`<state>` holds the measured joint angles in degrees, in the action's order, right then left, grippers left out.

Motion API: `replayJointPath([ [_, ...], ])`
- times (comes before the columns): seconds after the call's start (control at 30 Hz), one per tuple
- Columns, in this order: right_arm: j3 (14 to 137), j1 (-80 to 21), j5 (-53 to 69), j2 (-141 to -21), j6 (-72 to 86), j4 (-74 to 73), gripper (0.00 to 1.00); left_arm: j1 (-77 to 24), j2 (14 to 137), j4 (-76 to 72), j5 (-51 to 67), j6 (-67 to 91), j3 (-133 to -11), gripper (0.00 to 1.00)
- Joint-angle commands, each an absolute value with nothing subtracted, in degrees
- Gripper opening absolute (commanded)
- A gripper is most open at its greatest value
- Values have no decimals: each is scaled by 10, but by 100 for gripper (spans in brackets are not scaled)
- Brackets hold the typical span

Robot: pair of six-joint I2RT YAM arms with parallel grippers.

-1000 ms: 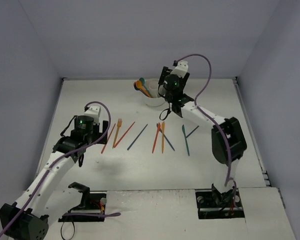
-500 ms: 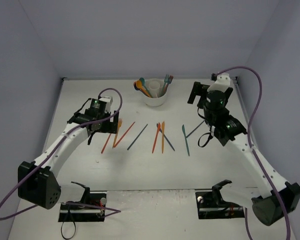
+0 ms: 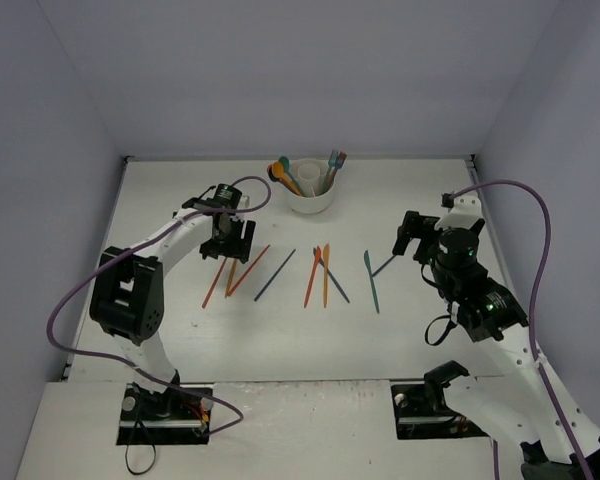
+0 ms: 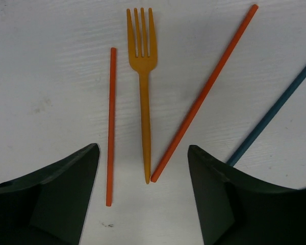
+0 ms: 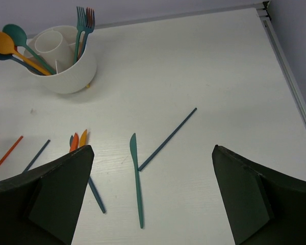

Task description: Sort the eating utensils into containers

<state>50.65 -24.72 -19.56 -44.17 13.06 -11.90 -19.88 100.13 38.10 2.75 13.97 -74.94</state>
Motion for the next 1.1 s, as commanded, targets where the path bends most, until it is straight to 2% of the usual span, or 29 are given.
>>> replayJointPath([
  [0.0,500,-244,-185,-413,139,-125,100,-202,1035,401,40,121,-805,57],
  [0.07,499,-244,-185,-406,138,-128,100,-202,1053,405,46,119,-817,51],
  [0.53,497,-244,-192,-400,134,-149,100,-201,1138,404,41,108,-853,31],
  [0.73,494,-244,-200,-408,127,-149,100,-200,1150,404,34,97,-876,5],
  [0.8,494,-244,-202,-409,126,-149,100,-200,1140,404,32,96,-881,0],
  [1.07,512,-244,-203,-412,120,-149,100,-215,1030,368,36,104,-938,0],
])
